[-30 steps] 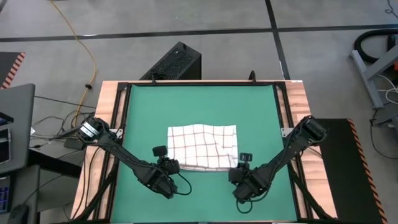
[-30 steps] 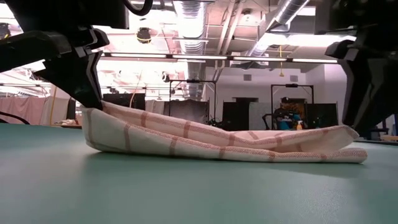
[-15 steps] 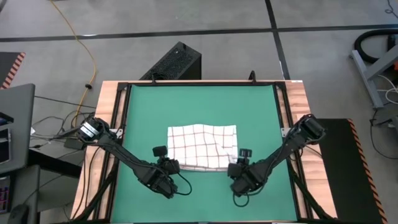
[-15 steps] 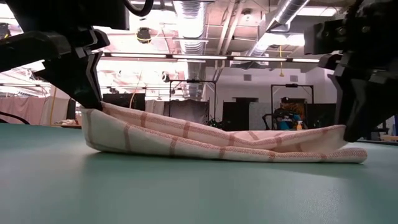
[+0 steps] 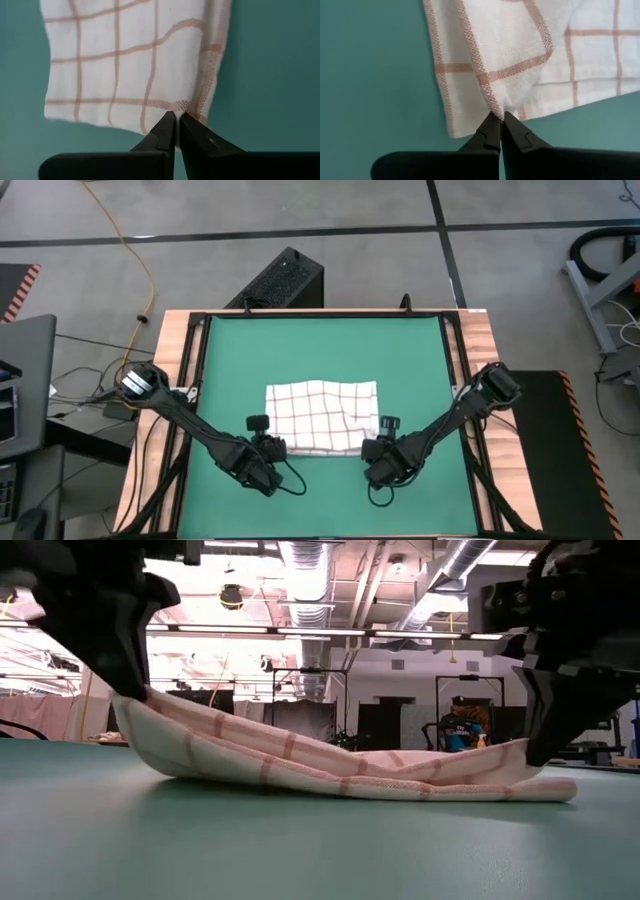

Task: Roll towel into tight, uniform cylinder
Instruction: Roll the white patterned towel

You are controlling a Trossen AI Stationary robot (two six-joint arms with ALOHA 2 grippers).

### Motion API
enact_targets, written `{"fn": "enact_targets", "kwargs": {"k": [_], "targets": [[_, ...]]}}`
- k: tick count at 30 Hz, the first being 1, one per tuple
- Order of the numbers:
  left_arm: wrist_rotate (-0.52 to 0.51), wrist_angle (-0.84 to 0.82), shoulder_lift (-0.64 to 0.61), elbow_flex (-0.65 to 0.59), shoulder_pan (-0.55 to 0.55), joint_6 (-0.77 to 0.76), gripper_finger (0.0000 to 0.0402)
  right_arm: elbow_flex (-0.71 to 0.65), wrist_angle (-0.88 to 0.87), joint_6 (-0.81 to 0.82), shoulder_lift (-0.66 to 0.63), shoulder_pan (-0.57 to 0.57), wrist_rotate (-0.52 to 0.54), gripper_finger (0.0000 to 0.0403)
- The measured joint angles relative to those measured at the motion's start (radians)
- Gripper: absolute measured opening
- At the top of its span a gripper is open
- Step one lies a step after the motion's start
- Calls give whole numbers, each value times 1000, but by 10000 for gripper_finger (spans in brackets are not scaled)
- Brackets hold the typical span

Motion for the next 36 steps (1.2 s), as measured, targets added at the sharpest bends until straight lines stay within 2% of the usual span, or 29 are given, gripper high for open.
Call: {"fn": "enact_targets", "kwargs": {"k": [4,10,12,15,18,20,25,32,36], "targets": [[47,49,-49,0,0,61,48,0,3,4,0,-14,0,10],[182,89,-50,1,12,101,126,0,3,5,0,-15,-2,6],[184,89,-49,0,13,95,146,2,0,6,0,-10,0,6],[149,143,-49,0,11,99,154,20,-32,-4,-3,-9,19,6],[100,287,-50,-28,-2,187,140,40,-75,-38,-10,-20,24,6],[120,420,-50,-92,8,237,117,50,-93,-55,-10,-27,22,6],[75,716,-50,-246,32,249,17,58,-83,-61,-10,-27,23,6],[-6,824,-42,-310,-1,225,1,58,-84,-29,-10,-40,22,6],[-85,806,0,-311,-18,212,0,58,-77,-3,-10,-47,22,6]]}}
